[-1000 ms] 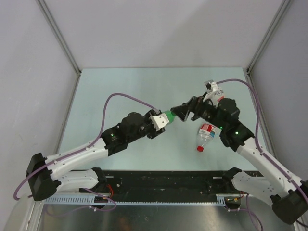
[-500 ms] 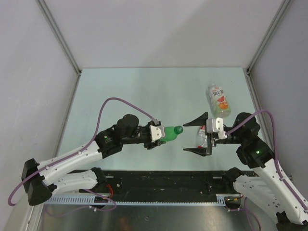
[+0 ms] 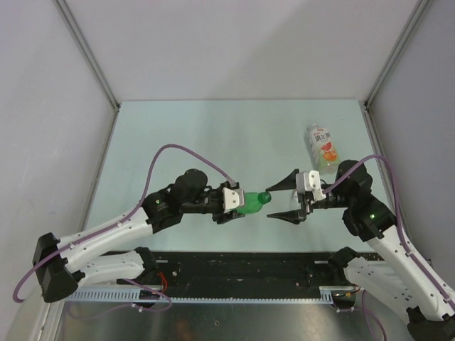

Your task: Screw on the bottle caps

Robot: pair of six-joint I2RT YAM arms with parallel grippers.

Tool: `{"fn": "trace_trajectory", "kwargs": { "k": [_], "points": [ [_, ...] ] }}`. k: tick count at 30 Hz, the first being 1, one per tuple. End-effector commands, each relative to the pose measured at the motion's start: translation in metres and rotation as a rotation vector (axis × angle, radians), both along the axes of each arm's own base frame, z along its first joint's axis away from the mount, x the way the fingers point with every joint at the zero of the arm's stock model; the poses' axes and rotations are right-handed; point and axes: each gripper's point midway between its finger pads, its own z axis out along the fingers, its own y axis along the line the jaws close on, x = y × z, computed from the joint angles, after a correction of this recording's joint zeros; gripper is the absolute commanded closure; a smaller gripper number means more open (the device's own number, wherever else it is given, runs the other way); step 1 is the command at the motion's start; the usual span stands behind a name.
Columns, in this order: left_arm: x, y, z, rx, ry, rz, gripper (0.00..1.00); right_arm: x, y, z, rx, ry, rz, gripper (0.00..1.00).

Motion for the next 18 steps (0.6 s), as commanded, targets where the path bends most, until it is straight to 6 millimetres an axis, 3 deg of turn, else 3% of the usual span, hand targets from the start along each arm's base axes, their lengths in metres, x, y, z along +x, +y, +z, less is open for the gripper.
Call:
{"fn": "trace_trajectory", "kwargs": {
  "k": [1,9,18],
  "points": [
    [-0.0026,-0.0051,0.0129,-0.03,-0.034,-0.038,1.0,0.0009,0.0022,0.0035,0.011,-0.015,0.001,0.32],
    [-0.0023,-0.006,0.014,-0.032,-0.032,-0.038,1.0,0.0059,0.0052,-0.0034,-0.009,0.012,-0.017,0.41],
    [-0.0026,-0.0048,0.019,-0.043,-0.043,-0.036,1.0,0.008,0.0074,-0.0013,-0.003,0.026,-0.038,0.64]
  ]
}}
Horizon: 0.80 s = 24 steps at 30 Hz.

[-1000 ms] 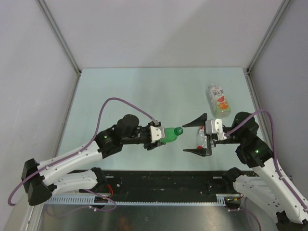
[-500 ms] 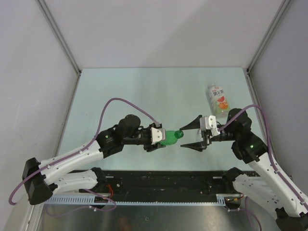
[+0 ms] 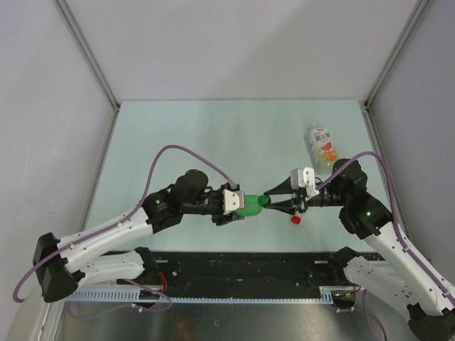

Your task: Screw on the bottle caps

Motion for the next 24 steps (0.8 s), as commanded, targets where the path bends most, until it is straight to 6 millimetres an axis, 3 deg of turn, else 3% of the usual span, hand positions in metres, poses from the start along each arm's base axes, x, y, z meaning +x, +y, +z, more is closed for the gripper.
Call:
{"fn": "trace_trajectory", "kwargs": {
  "k": [1,5,7,9,11,16,19,24],
  "points": [
    [0.002,-0.006,0.025,-0.063,-0.055,-0.015,1.0,-0.004,0.001,0.006,0.019,0.003,0.001,0.66],
    [0.005,-0.004,0.032,-0.077,-0.066,0.011,1.0,0.005,0.003,0.008,0.025,0.032,-0.069,0.8],
    [0.012,-0.002,0.041,-0.092,-0.08,0.056,1.0,0.024,0.003,0.011,0.042,0.084,-0.192,0.93],
    [0.023,0.0,0.049,-0.101,-0.097,0.119,1.0,0.048,0.002,0.014,0.084,0.184,-0.346,0.98],
    [0.035,0.003,0.054,-0.103,-0.112,0.188,1.0,0.064,0.002,0.014,0.137,0.327,-0.459,1.0],
    [0.061,0.006,0.055,-0.083,-0.126,0.329,1.0,0.07,0.017,0.0,0.207,0.701,-0.582,1.0],
    [0.071,0.007,0.051,-0.067,-0.126,0.383,1.0,0.074,0.02,-0.011,0.216,0.787,-0.673,1.0],
    [0.085,0.01,0.051,-0.069,-0.121,0.475,1.0,0.097,0.008,-0.02,0.302,0.909,-0.879,1.0]
  ]
}}
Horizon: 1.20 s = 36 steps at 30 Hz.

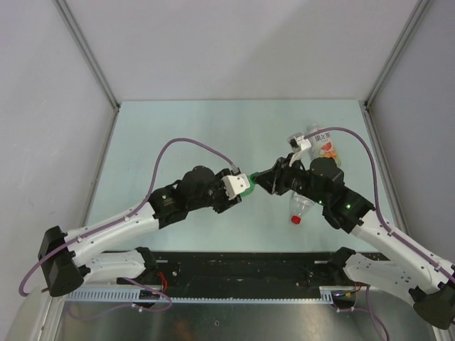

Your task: Screw on the bottle caps

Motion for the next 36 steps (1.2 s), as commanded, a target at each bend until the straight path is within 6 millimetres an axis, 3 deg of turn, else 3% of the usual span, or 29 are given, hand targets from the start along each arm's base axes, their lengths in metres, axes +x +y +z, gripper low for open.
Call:
{"fn": "trace_trajectory", "kwargs": {
  "k": [1,5,12,17,19,23,25,27,28,29,31,36],
  "points": [
    [0.029,-0.014,0.062,-0.168,-0.12,0.12,1.0,0.024,-0.013,-0.008,0.099,0.195,-0.269,1.0],
    [0.032,-0.015,0.056,-0.155,-0.117,0.126,1.0,0.032,-0.012,-0.009,0.108,0.197,-0.307,1.0],
    [0.031,-0.017,0.048,-0.143,-0.101,0.119,1.0,0.033,-0.003,0.012,0.126,0.08,-0.237,0.54],
    [0.029,-0.019,0.045,-0.14,-0.095,0.107,1.0,0.034,0.002,0.026,0.154,0.021,-0.209,0.48],
    [0.029,-0.019,0.044,-0.136,-0.093,0.102,1.0,0.036,0.004,0.031,0.161,0.0,-0.201,0.5],
    [0.029,-0.02,0.043,-0.138,-0.089,0.102,0.98,0.037,0.007,0.034,0.163,-0.014,-0.188,0.83],
    [0.029,-0.02,0.045,-0.149,-0.082,0.116,0.79,0.037,0.007,0.034,0.157,-0.014,-0.188,0.95],
    [0.031,-0.018,0.048,-0.164,-0.075,0.14,0.34,0.04,0.005,0.032,0.133,-0.021,-0.205,0.99],
    [0.031,-0.017,0.05,-0.172,-0.073,0.15,0.17,0.043,0.001,0.029,0.107,-0.024,-0.225,0.99],
    [0.032,-0.015,0.051,-0.178,-0.073,0.166,0.09,0.047,-0.004,0.025,0.076,-0.028,-0.255,1.0],
    [0.037,-0.009,0.054,-0.2,-0.073,0.229,0.03,0.056,-0.02,0.014,-0.001,-0.04,-0.338,1.0],
    [0.055,0.022,0.065,-0.342,-0.038,0.482,0.01,0.082,-0.077,-0.035,-0.316,-0.046,-0.624,1.0]
  ]
}}
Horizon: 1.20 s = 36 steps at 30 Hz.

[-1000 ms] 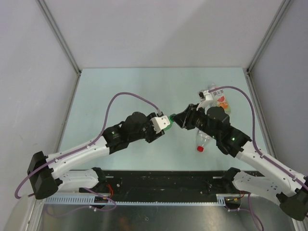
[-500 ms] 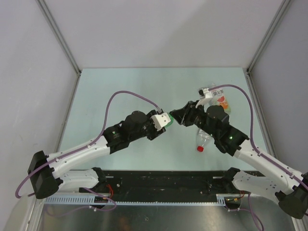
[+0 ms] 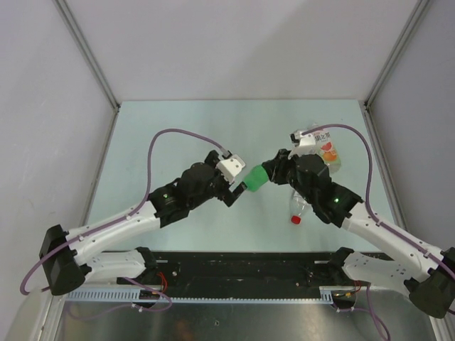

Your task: Screw on the bottle caps

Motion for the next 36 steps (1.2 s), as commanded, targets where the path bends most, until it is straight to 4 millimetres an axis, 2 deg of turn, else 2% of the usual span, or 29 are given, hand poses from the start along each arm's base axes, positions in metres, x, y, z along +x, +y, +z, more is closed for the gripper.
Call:
{"fn": "trace_trajectory", "kwargs": {
  "k": [1,4,8,12,19,23,28,36],
  "points": [
    [0.023,0.031,0.046,-0.261,-0.013,0.28,0.01,0.028,-0.061,-0.024,-0.301,-0.013,-0.301,1.0],
    [0.036,0.06,0.043,-0.395,0.053,0.446,0.01,0.036,-0.077,-0.038,-0.404,-0.003,-0.371,0.98],
    [0.048,0.1,0.027,-0.558,0.154,0.604,0.01,0.047,-0.08,-0.049,-0.455,-0.006,-0.411,0.92],
    [0.045,0.116,0.02,-0.602,0.167,0.651,0.0,0.053,-0.075,-0.058,-0.469,0.0,-0.402,0.89],
    [0.042,0.122,0.022,-0.634,0.161,0.671,0.0,0.053,-0.074,-0.079,-0.439,0.05,-0.41,0.79],
    [0.041,0.122,0.018,-0.646,0.178,0.682,0.01,0.051,-0.077,-0.088,-0.44,0.071,-0.422,0.68],
    [0.038,0.117,0.012,-0.632,0.202,0.657,0.01,0.046,-0.081,-0.099,-0.436,0.1,-0.432,0.63],
    [0.036,0.115,0.006,-0.633,0.231,0.651,0.01,0.041,-0.084,-0.1,-0.415,0.111,-0.44,0.44]
  ]
}}
